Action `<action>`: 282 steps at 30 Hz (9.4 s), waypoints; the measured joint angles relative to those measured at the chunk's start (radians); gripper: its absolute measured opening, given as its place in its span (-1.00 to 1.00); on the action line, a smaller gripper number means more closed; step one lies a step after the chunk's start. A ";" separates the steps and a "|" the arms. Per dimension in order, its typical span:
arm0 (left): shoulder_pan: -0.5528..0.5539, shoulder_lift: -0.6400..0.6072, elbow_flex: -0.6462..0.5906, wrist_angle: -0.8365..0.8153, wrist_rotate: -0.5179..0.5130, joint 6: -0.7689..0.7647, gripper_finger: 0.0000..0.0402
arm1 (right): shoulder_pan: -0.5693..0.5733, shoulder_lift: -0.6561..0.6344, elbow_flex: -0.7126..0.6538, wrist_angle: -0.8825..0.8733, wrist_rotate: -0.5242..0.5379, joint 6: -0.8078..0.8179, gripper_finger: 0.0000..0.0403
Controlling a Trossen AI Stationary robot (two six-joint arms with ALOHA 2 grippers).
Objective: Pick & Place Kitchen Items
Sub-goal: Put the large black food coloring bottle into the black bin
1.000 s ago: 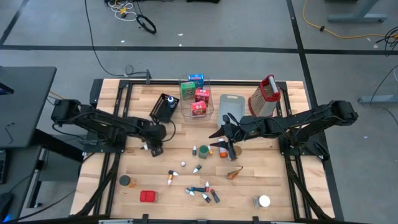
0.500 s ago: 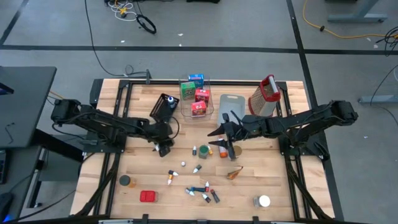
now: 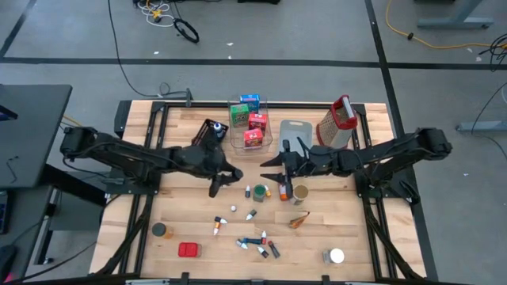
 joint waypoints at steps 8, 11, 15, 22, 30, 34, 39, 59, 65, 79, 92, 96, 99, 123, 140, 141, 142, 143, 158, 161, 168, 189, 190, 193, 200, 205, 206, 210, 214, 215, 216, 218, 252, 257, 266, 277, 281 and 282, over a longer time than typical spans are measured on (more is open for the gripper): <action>0.000 -0.087 0.000 0.243 0.006 0.118 -0.20 | 0.000 0.105 0.000 0.110 0.056 -0.029 0.12; 0.000 -0.122 0.000 0.350 0.039 0.167 -0.18 | 0.000 0.183 0.000 0.255 0.084 -0.065 0.19; 0.000 -0.148 0.000 0.438 0.084 0.214 -0.19 | -0.005 0.289 0.000 0.530 0.075 -0.076 0.21; 0.000 -0.150 0.000 0.504 0.095 0.245 -0.18 | -0.022 0.462 0.142 0.675 0.012 -0.032 0.16; -0.004 -0.149 0.000 0.550 0.148 0.258 -0.20 | -0.021 0.593 0.332 0.654 -0.055 -0.058 0.03; -0.004 -0.149 0.000 0.559 0.175 0.248 -0.18 | -0.021 0.601 0.342 0.653 -0.054 -0.058 -0.09; -0.004 -0.149 0.000 0.563 0.186 0.262 -0.20 | -0.020 0.601 0.342 0.653 -0.055 -0.059 -0.37; -0.004 -0.149 0.000 0.529 0.218 0.282 -0.16 | 0.000 0.548 0.341 0.494 -0.023 -0.062 -0.79; -0.004 -0.149 0.000 0.457 0.228 0.318 -0.05 | 0.024 0.471 0.341 0.287 0.053 -0.071 -0.80; -0.004 -0.193 0.000 0.330 0.190 0.343 0.28 | 0.112 0.242 0.341 -0.200 0.326 -0.113 -0.79; -0.005 -0.247 0.000 0.049 0.113 0.000 0.27 | 0.212 0.002 0.342 -0.714 0.503 -0.582 -0.78; -0.004 -0.246 0.000 0.022 0.137 -0.100 0.27 | 0.217 0.023 0.342 -0.697 0.574 -0.820 -0.79; 0.008 -0.246 0.000 0.025 0.135 -0.157 0.27 | 0.217 0.046 0.341 -0.609 0.601 -1.039 -0.80; 0.099 -0.029 0.000 0.146 0.254 -0.463 0.27 | 0.124 0.350 0.342 -0.084 0.552 -2.043 -0.80; 0.100 0.011 0.000 0.190 0.305 -0.422 0.21 | 0.077 0.366 0.342 -0.046 0.473 -2.107 -0.79; 0.100 0.011 0.000 0.190 0.305 -0.418 0.18 | 0.074 0.366 0.342 -0.046 0.463 -2.107 -0.78; 0.100 0.011 0.000 0.190 0.304 -0.415 0.16 | 0.071 0.366 0.342 -0.046 0.457 -2.107 -0.78; 0.100 0.011 0.000 0.189 0.303 -0.415 0.13 | 0.069 0.366 0.342 -0.046 0.455 -2.107 -0.78; 0.100 0.011 0.000 0.185 0.297 -0.399 -0.15 | 0.063 0.366 0.342 -0.041 0.459 -2.093 -0.77; 0.100 0.011 0.000 0.186 0.297 -0.393 -0.13 | 0.063 0.366 0.342 -0.042 0.463 -2.032 -0.77; 0.100 0.011 0.000 0.187 0.298 -0.376 -0.16 | 0.066 0.366 0.342 -0.045 0.473 -1.747 -0.71; 0.100 0.011 0.000 0.189 0.293 -0.299 -0.14 | 0.105 0.366 0.342 -0.050 0.774 -1.004 -0.06; 0.100 0.011 0.000 0.190 0.293 -0.285 -0.14 | 0.109 0.366 0.342 -0.059 0.767 -0.933 -0.05; 0.100 0.011 0.000 0.191 0.293 -0.256 -0.16 | 0.118 0.366 0.342 -0.093 0.739 -0.764 -0.05; 0.096 -0.017 0.000 0.193 0.336 -0.182 -0.15 | 0.116 0.310 0.342 -0.213 0.403 -0.335 -0.05; 0.103 -0.120 0.000 0.197 0.302 -0.117 -0.17 | 0.127 0.216 0.343 -0.398 0.429 -0.263 -0.05; 0.100 -0.145 0.000 0.190 0.303 -0.093 -0.17 | 0.124 0.192 0.343 -0.436 0.422 -0.231 -0.05; 0.100 -0.254 0.001 0.141 0.264 0.061 -0.15 | 0.123 0.100 0.313 -0.518 0.288 -0.119 -0.05; 0.099 -0.340 0.002 -0.010 0.034 0.218 -0.14 | 0.123 0.035 0.194 -0.402 0.114 -0.079 -0.05; 0.097 -0.354 0.000 -0.058 -0.061 0.233 -0.14 | 0.122 0.022 0.152 -0.351 0.092 -0.087 -0.05; 0.097 -0.356 0.001 -0.087 -0.169 0.237 -0.14 | 0.121 0.015 0.110 -0.289 0.082 -0.107 -0.05; 0.098 -0.353 0.001 -0.171 -0.393 0.239 -0.16 | 0.117 0.008 0.025 -0.125 0.081 -0.166 -0.05; 0.306 0.441 -0.279 0.567 -0.974 -0.120 -0.13 | 0.056 -0.001 -0.105 0.249 0.099 -0.157 -0.05; 0.307 0.480 -0.277 0.573 -0.993 -0.202 -0.06 | 0.056 -0.001 -0.105 0.249 0.100 -0.157 -0.05; 0.301 0.481 -0.280 0.555 -0.959 -0.186 0.06 | 0.056 0.000 -0.105 0.248 0.100 -0.157 -0.05; 0.283 0.481 -0.280 0.557 -0.955 -0.177 0.06 | 0.056 0.000 -0.105 0.248 0.100 -0.157 -0.05; 0.267 0.478 -0.280 0.558 -0.929 -0.171 0.06 | 0.056 0.000 -0.105 0.248 0.100 -0.157 -0.05; 0.260 0.472 -0.280 0.557 -0.918 -0.172 0.05 | 0.056 0.000 -0.105 0.248 0.099 -0.157 -0.05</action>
